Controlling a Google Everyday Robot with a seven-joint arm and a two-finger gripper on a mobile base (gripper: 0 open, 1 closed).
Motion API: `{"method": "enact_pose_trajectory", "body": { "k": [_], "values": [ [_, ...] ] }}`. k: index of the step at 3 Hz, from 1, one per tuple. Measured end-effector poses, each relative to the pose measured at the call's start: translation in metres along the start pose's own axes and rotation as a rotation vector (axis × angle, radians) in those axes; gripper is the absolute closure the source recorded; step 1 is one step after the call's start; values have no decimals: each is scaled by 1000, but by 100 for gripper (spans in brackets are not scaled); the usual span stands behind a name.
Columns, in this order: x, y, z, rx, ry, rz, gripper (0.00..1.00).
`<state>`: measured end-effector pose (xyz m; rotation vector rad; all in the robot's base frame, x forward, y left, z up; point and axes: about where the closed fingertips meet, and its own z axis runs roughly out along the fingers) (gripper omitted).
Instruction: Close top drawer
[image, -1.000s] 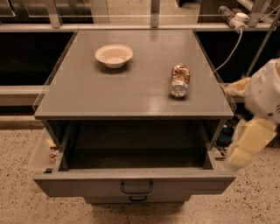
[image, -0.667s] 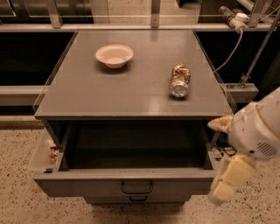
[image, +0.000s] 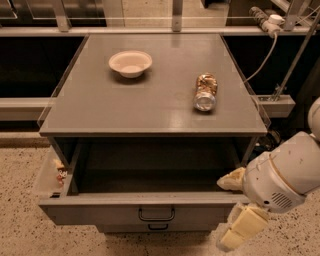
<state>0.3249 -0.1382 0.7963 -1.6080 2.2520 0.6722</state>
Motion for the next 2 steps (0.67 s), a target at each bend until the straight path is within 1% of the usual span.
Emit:
{"method": "enact_pose_trajectory", "body": {
  "k": [1, 2],
  "values": [
    [0, 0, -1, 2, 0, -1, 46],
    [5, -1, 5, -2, -21, 12, 69]
  ]
}}
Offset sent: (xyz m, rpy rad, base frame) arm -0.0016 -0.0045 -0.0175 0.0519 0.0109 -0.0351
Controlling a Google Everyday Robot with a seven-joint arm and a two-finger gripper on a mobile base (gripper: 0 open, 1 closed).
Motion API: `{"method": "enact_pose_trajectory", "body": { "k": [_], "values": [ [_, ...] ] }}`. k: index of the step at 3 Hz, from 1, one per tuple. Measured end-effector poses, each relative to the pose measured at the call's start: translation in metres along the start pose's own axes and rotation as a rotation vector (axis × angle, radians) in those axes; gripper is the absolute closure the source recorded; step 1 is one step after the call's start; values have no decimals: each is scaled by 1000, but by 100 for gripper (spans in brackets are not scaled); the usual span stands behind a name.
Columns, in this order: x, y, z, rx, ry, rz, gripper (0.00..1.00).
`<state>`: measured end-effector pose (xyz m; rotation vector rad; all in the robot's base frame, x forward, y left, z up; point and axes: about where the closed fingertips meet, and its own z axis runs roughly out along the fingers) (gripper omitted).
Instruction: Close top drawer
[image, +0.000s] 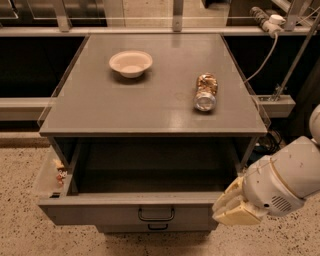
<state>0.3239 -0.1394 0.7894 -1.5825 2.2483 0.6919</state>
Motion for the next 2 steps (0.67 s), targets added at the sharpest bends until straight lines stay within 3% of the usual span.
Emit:
{"method": "enact_pose_trajectory", "body": {
  "k": [1, 2],
  "values": [
    [15, -6, 20, -12, -104, 19, 92],
    [25, -13, 39, -18, -204, 7, 100]
  ]
}}
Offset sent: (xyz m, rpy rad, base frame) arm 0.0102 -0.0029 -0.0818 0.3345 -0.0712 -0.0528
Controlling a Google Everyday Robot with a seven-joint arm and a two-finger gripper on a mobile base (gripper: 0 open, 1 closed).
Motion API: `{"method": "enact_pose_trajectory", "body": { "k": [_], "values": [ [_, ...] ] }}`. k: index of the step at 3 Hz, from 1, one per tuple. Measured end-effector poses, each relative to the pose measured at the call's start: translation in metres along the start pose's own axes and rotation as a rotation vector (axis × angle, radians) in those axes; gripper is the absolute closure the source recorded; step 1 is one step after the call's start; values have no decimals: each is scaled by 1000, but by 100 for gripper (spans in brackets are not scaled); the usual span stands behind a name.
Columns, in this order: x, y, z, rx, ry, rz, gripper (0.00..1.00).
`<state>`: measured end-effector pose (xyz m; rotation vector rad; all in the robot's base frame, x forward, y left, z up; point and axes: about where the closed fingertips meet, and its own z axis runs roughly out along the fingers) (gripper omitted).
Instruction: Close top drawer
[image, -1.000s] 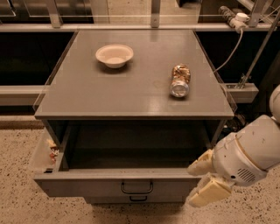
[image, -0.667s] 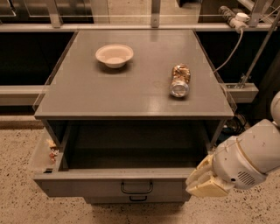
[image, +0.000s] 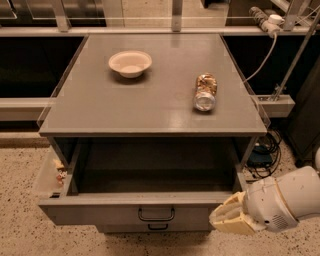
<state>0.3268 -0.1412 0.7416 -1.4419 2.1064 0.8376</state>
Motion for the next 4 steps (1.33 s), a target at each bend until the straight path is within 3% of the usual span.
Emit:
{"method": "enact_pose_trajectory", "body": {
  "k": [2, 4],
  "values": [
    [6, -29, 31, 4, -111, -36, 100],
    [30, -47, 61, 7, -83, 16, 100]
  ]
}}
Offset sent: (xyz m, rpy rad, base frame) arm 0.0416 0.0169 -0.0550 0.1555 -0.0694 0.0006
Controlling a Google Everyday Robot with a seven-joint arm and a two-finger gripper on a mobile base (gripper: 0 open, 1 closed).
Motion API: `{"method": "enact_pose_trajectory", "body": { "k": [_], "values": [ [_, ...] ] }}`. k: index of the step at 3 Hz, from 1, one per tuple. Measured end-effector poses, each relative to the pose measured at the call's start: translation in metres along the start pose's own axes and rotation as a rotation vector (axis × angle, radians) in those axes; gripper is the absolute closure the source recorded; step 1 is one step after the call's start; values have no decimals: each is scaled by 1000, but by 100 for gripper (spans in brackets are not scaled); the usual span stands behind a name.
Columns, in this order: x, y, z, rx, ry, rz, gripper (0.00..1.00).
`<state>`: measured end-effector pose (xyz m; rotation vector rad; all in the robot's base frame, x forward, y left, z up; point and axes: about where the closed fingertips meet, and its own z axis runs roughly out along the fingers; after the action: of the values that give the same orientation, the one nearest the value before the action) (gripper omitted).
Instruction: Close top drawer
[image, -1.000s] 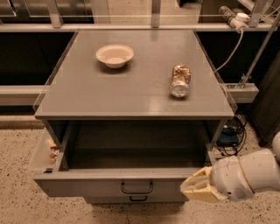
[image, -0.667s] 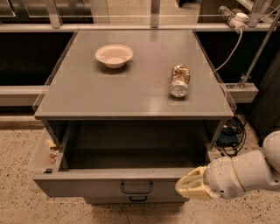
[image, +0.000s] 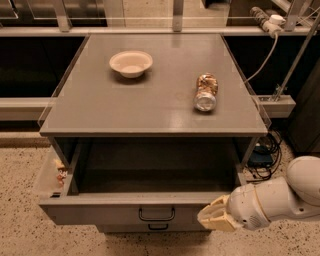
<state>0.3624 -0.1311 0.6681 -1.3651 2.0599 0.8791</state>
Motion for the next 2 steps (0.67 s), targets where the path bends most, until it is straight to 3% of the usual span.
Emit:
{"method": "enact_pose_trajectory", "body": {
  "k": [1, 2],
  "values": [
    [4, -8, 5, 30, 35, 10, 100],
    [-10, -24, 6, 104, 63, -23, 100]
  ]
}}
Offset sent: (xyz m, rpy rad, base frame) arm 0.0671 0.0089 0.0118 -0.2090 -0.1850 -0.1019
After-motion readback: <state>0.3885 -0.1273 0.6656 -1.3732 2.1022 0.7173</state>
